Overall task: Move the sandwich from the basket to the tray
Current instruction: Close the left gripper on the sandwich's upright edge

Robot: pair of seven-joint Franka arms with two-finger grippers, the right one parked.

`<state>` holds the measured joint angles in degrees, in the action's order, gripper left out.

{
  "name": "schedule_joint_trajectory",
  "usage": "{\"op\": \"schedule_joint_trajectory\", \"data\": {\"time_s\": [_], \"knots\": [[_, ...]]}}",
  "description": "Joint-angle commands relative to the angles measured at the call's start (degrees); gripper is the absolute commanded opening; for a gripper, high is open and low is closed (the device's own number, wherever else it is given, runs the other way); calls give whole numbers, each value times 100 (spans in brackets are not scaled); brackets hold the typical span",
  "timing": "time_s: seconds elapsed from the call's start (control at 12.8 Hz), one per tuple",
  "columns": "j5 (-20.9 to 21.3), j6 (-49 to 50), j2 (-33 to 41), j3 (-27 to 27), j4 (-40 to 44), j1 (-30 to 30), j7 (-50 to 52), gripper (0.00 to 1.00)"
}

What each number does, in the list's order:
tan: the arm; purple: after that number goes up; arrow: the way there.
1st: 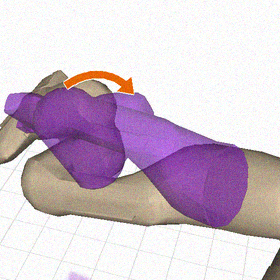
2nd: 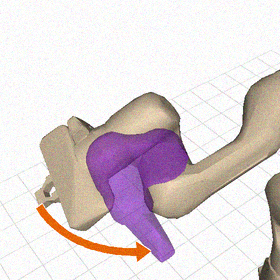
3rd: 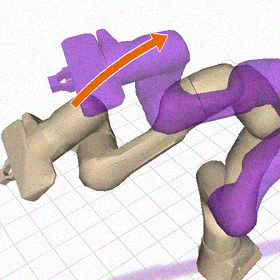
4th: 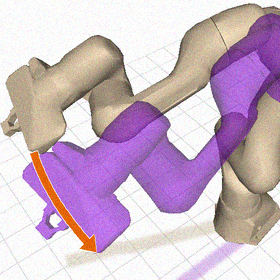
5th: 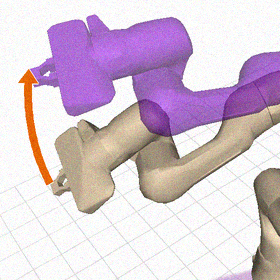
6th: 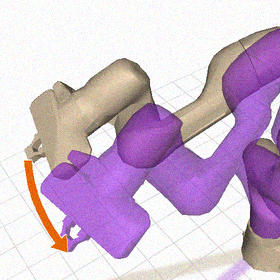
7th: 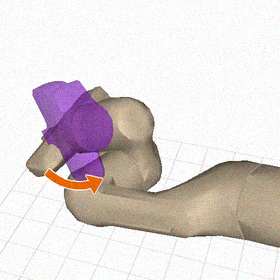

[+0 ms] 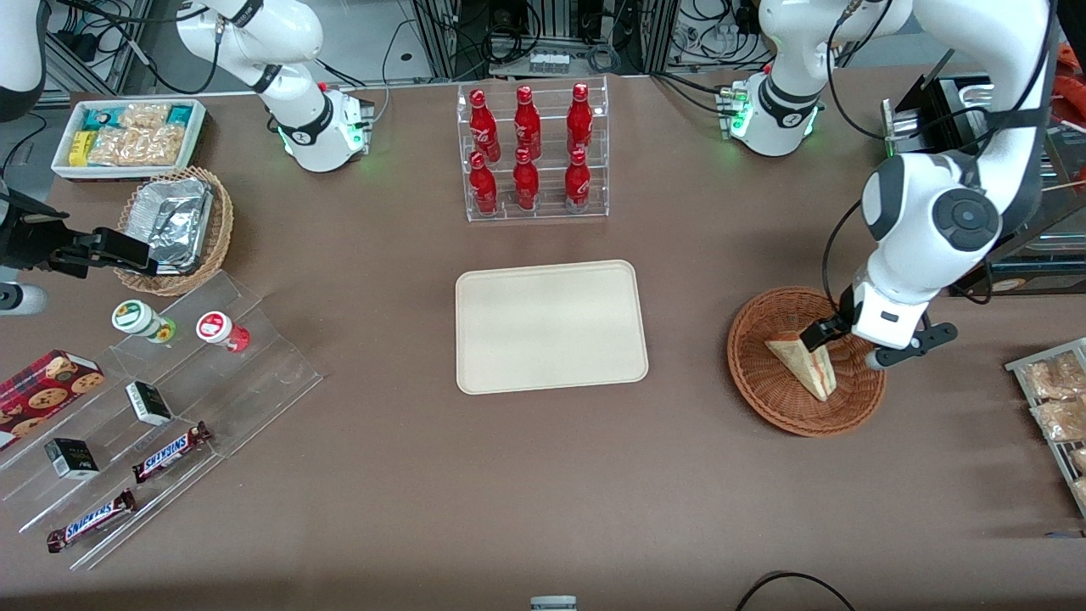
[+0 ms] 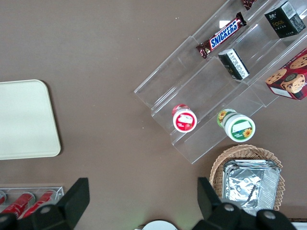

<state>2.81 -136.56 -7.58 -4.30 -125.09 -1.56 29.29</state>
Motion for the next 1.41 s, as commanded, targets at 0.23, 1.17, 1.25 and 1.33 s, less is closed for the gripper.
{"op": "schedule_joint_trajectory", "data": {"time_s": [0.23,1.17,1.25,1.33], "knots": [[62,-485,-305,-9,-218,-37,218,100],[62,-1048,-675,-9,-455,-28,218,86],[62,-1091,-684,-9,-446,-28,218,66],[62,-1092,-692,0,-438,-20,226,44]]}}
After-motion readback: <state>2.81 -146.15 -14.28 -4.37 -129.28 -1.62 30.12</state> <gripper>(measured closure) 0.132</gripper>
